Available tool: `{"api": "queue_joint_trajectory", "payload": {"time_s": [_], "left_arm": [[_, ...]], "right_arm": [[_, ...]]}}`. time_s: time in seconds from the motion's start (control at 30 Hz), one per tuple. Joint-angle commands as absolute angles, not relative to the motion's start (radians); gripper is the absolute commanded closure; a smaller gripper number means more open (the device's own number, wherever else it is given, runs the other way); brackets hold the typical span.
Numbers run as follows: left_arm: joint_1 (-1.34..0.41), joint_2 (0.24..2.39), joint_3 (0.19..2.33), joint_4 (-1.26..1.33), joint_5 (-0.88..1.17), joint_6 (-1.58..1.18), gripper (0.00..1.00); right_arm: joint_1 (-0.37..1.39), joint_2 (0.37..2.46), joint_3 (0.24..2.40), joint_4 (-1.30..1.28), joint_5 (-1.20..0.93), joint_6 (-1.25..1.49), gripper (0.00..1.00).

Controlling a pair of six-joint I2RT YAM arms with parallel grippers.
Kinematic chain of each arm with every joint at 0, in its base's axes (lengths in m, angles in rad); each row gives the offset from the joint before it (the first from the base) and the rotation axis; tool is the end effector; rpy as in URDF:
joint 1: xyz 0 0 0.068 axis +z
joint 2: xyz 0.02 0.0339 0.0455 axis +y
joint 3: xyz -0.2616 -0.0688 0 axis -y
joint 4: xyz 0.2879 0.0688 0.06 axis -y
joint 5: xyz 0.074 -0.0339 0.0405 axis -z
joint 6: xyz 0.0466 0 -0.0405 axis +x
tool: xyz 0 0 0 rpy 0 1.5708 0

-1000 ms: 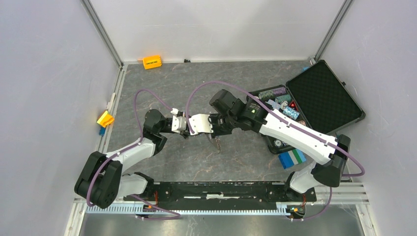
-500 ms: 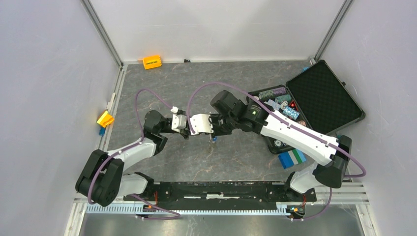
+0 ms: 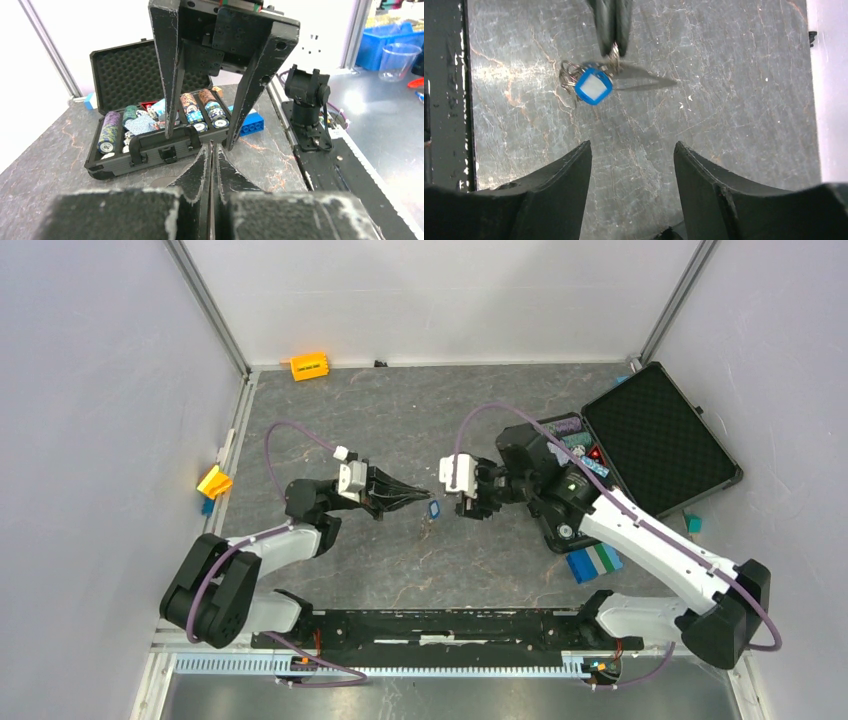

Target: Put the keys on the keyring

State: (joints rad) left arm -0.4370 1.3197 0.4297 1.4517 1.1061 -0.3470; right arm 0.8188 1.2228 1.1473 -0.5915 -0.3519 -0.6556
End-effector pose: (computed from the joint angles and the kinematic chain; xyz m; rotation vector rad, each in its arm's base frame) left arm 0.2208 -0.1491 0.2315 1.1118 0.9079 -1.2080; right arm 0.2034 0.2410 0.3247 -1.6375 1.5179 0.4822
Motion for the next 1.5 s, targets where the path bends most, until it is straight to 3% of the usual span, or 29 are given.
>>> {"api": "queue_joint_trajectory", "payload": {"time_s": [0.0, 0.27, 0.6, 0.9, 1.47], "left_arm": [[-0.435, 1.285, 0.425, 1.557, 1.020, -0.435, 0.98], [-0.454, 1.282, 0.425, 1.556, 1.023, -0.452, 0.98], [-0.466, 1.283, 0.417, 1.556, 1.048, -0.445, 0.98], [-0.466, 1.276, 0.410, 1.556, 1.065, -0.432, 0.98], [-0.477, 1.269, 0.420, 1.556, 1.083, -0.427, 0.98]], "right_arm": [[0.739, 1.163, 1.044, -0.353, -0.580, -0.532, 0.34], [0.703, 1.220, 1.009, -0.261, -0.798, -0.442, 0.39], [0.692, 1.290, 1.045, -0.250, -0.880, -0.434, 0.41], [0.690, 1.309, 1.055, -0.270, -0.939, -0.475, 0.68], [0.690, 1.293, 1.017, -0.278, -0.930, -0.505, 0.88]]}}
